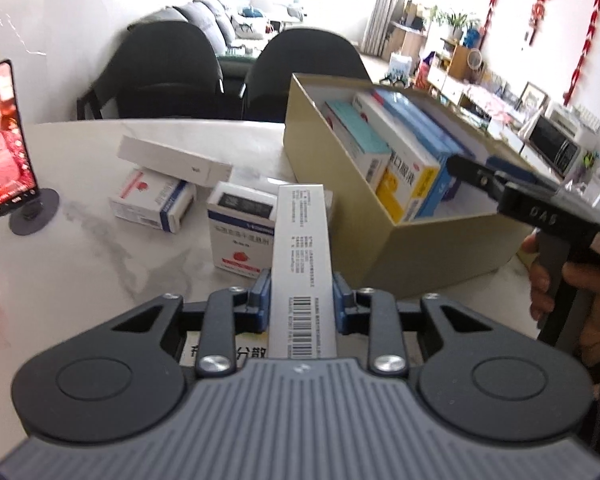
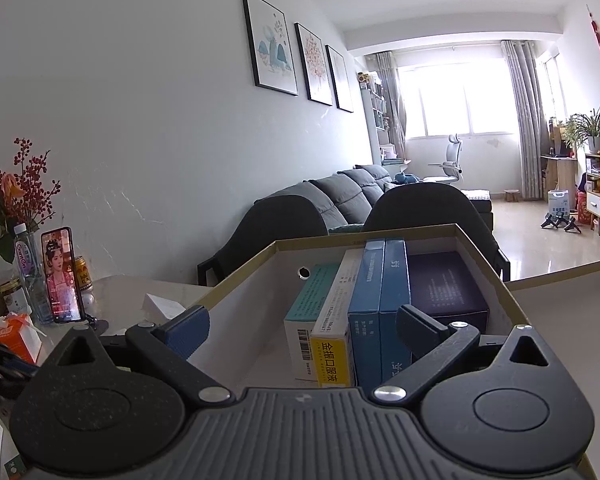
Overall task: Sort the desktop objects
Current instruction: 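Carry the white box with the left gripper and lower it into the beige box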
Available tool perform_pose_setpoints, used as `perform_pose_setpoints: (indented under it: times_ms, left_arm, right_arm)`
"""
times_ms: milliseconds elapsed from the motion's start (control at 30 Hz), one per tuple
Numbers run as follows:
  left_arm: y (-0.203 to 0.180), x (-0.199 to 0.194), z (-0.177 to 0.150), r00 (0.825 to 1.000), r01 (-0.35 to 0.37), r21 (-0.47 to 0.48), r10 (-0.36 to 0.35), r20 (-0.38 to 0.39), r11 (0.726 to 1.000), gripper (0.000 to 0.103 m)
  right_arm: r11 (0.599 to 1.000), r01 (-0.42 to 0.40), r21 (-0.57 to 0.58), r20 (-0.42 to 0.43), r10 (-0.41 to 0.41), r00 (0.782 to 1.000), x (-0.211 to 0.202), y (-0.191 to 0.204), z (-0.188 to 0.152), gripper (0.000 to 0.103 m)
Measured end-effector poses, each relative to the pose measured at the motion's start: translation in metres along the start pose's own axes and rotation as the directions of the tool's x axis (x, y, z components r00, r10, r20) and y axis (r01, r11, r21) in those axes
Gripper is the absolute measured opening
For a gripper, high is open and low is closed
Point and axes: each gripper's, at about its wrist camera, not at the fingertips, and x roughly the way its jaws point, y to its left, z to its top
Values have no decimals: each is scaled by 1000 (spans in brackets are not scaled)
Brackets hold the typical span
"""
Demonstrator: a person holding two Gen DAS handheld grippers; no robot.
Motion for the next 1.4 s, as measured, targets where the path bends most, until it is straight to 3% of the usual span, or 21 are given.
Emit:
perform_pose_setpoints:
  times_ms: [333, 867, 1033, 1400]
  left_arm:
    - [-2, -28, 11, 991, 8, -22, -5, 135, 1000, 27]
    - [-23, -18, 38, 974, 67, -34, -58, 220, 997, 27]
    - [-25, -4, 57, 971, 100, -50, -87, 224, 994, 27]
    - [-52, 52, 97, 978, 42, -64, -27, 207, 997, 27]
  right_arm:
    - [1000, 10, 21, 4, -10, 1000, 2, -3, -1, 100]
    - [999, 24, 46, 8, -24, 1000, 6, -6, -2, 100]
    - [999, 27, 41, 16, -28, 999, 5, -8, -1, 100]
    - [997, 49, 63, 19, -50, 999, 5, -15, -1, 100]
